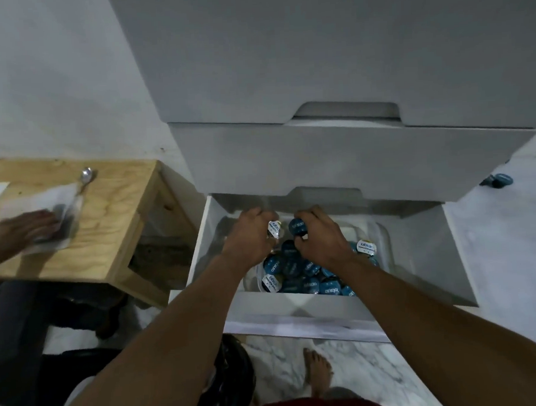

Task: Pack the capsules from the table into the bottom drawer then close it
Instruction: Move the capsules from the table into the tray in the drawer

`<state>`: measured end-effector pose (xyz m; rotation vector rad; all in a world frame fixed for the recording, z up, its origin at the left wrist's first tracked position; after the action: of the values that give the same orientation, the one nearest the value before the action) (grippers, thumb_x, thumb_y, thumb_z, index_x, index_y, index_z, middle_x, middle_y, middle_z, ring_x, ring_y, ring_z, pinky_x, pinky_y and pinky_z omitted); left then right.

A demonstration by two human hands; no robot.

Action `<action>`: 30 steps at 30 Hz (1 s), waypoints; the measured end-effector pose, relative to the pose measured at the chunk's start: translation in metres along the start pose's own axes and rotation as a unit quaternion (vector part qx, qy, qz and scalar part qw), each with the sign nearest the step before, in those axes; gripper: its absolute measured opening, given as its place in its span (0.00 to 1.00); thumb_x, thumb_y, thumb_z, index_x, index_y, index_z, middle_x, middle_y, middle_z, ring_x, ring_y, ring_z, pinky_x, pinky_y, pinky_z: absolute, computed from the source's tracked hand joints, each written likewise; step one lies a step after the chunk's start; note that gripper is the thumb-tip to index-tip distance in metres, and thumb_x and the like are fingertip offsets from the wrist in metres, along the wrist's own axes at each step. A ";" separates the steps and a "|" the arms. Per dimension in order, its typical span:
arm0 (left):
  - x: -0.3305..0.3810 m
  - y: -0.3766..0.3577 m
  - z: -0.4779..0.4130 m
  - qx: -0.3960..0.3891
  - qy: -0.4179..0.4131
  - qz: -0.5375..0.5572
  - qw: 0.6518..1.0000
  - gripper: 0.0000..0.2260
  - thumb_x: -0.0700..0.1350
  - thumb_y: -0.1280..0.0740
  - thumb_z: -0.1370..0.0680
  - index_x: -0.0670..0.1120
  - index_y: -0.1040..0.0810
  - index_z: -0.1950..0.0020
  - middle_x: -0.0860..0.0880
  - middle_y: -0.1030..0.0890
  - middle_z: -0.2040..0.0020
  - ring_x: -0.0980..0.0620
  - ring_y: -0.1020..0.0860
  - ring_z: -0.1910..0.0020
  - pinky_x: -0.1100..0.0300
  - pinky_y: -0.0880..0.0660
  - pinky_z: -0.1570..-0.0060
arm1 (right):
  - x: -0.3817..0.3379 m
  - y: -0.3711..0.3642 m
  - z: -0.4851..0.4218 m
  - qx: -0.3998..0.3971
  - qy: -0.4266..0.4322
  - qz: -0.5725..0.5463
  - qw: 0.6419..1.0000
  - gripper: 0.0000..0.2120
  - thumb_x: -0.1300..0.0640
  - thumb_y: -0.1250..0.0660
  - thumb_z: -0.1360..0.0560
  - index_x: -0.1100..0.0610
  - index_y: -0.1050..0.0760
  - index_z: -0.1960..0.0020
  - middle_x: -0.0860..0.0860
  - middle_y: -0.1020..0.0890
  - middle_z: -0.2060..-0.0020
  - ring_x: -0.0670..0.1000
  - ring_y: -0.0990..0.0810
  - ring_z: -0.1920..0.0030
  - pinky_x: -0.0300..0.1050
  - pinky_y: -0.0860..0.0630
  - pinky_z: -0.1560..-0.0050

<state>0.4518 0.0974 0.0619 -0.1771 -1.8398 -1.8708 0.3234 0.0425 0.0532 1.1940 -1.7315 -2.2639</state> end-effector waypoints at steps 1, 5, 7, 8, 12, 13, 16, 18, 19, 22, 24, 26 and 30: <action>-0.001 -0.001 -0.002 -0.003 -0.007 -0.003 1.000 0.23 0.46 0.27 0.29 0.47 0.26 0.35 0.46 0.25 0.41 0.47 0.29 0.40 0.56 0.32 0.40 | -0.001 0.001 -0.001 0.004 -0.004 0.005 1.000 0.24 0.60 0.33 0.28 0.58 0.32 0.32 0.55 0.29 0.37 0.57 0.26 0.39 0.47 0.29 0.36; -0.005 -0.007 -0.005 -0.006 -0.020 -0.008 1.000 0.23 0.45 0.27 0.28 0.48 0.26 0.35 0.45 0.27 0.39 0.46 0.31 0.38 0.55 0.32 0.37 | -0.002 0.001 0.000 0.012 -0.026 0.012 1.000 0.18 0.61 0.32 0.28 0.58 0.30 0.39 0.55 0.27 0.41 0.56 0.26 0.42 0.43 0.30 0.42; -0.005 -0.009 -0.007 -0.008 -0.021 -0.008 1.000 0.23 0.45 0.27 0.28 0.47 0.26 0.35 0.45 0.27 0.38 0.46 0.31 0.38 0.53 0.32 0.37 | 0.001 -0.001 -0.002 0.010 -0.031 0.015 0.999 0.14 0.61 0.32 0.28 0.57 0.29 0.44 0.55 0.27 0.44 0.55 0.26 0.45 0.41 0.31 0.47; -0.005 -0.009 -0.009 -0.008 -0.019 -0.008 1.000 0.23 0.45 0.27 0.28 0.47 0.26 0.35 0.45 0.26 0.39 0.46 0.30 0.38 0.53 0.31 0.37 | 0.002 -0.001 -0.004 0.008 -0.032 0.017 0.999 0.12 0.61 0.32 0.28 0.57 0.28 0.46 0.54 0.26 0.45 0.55 0.25 0.46 0.40 0.32 0.49; -0.008 -0.008 -0.015 0.010 -0.009 -0.012 1.000 0.21 0.44 0.26 0.30 0.47 0.23 0.38 0.44 0.23 0.42 0.45 0.27 0.43 0.51 0.26 0.42 | 0.000 -0.004 -0.011 0.008 -0.030 0.026 0.999 0.10 0.62 0.31 0.28 0.58 0.26 0.48 0.55 0.25 0.47 0.55 0.24 0.49 0.40 0.30 0.51; -0.009 -0.008 -0.016 0.014 -0.005 -0.011 1.000 0.20 0.44 0.26 0.30 0.47 0.23 0.39 0.44 0.23 0.43 0.45 0.26 0.44 0.50 0.25 0.43 | -0.001 -0.005 -0.013 0.008 -0.029 0.027 0.999 0.10 0.62 0.31 0.28 0.58 0.26 0.48 0.55 0.25 0.47 0.55 0.24 0.49 0.42 0.29 0.51; -0.010 -0.008 -0.019 0.025 0.000 -0.007 1.000 0.19 0.43 0.25 0.31 0.46 0.22 0.42 0.43 0.22 0.44 0.44 0.25 0.45 0.48 0.24 0.45 | 0.000 -0.008 -0.017 0.001 -0.026 0.031 0.999 0.11 0.63 0.31 0.28 0.60 0.26 0.46 0.57 0.25 0.47 0.56 0.24 0.49 0.42 0.29 0.51; -0.010 -0.009 -0.021 0.027 0.000 -0.013 1.000 0.19 0.43 0.25 0.31 0.45 0.22 0.41 0.43 0.23 0.43 0.44 0.25 0.44 0.48 0.24 0.44 | 0.000 -0.010 -0.019 -0.002 -0.027 0.033 0.999 0.12 0.63 0.32 0.28 0.61 0.26 0.45 0.57 0.25 0.47 0.57 0.24 0.48 0.43 0.28 0.51; -0.010 -0.009 -0.021 0.025 0.003 -0.017 1.000 0.19 0.43 0.26 0.30 0.45 0.23 0.41 0.43 0.23 0.42 0.44 0.26 0.43 0.49 0.24 0.44 | 0.000 -0.011 -0.019 -0.002 -0.027 0.034 0.999 0.12 0.63 0.32 0.28 0.61 0.26 0.45 0.58 0.25 0.46 0.58 0.24 0.48 0.44 0.27 0.49; -0.013 -0.011 -0.022 0.019 0.013 -0.022 0.999 0.19 0.41 0.28 0.29 0.46 0.25 0.39 0.44 0.24 0.41 0.45 0.26 0.43 0.49 0.24 0.45 | 0.000 -0.014 -0.021 -0.005 -0.029 0.042 0.999 0.13 0.63 0.34 0.27 0.61 0.26 0.43 0.58 0.26 0.45 0.58 0.24 0.46 0.48 0.26 0.45; -0.014 -0.011 -0.022 0.016 0.008 -0.026 1.000 0.19 0.41 0.28 0.28 0.47 0.26 0.38 0.44 0.25 0.41 0.45 0.26 0.42 0.49 0.24 0.45 | 0.001 -0.016 -0.022 -0.011 -0.029 0.051 0.998 0.14 0.63 0.35 0.26 0.61 0.27 0.41 0.58 0.27 0.43 0.59 0.25 0.45 0.48 0.25 0.43; -0.014 -0.011 -0.021 0.007 -0.003 -0.031 0.999 0.19 0.41 0.28 0.28 0.47 0.26 0.39 0.44 0.26 0.40 0.45 0.27 0.42 0.49 0.24 0.44 | 0.002 -0.016 -0.023 -0.016 -0.027 0.061 0.998 0.14 0.63 0.35 0.25 0.62 0.26 0.40 0.58 0.29 0.42 0.59 0.25 0.45 0.48 0.25 0.41; -0.015 -0.012 -0.017 -0.021 -0.038 -0.059 0.997 0.18 0.43 0.30 0.26 0.49 0.25 0.36 0.44 0.29 0.39 0.45 0.30 0.39 0.49 0.25 0.42 | 0.002 -0.013 -0.022 -0.007 -0.010 0.079 0.997 0.14 0.62 0.35 0.25 0.61 0.23 0.41 0.58 0.27 0.43 0.60 0.23 0.46 0.48 0.26 0.42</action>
<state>0.4640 0.0849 0.0438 -0.1597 -1.8989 -2.0096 0.3404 0.0286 0.0394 0.9974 -1.7451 -2.2008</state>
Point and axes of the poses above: each hand's wrist, its own z-axis away from the middle knuckle, its own y-axis out of the back of the hand, x = y × z, the point moved 6 cm from there along -z, towards the middle knuckle
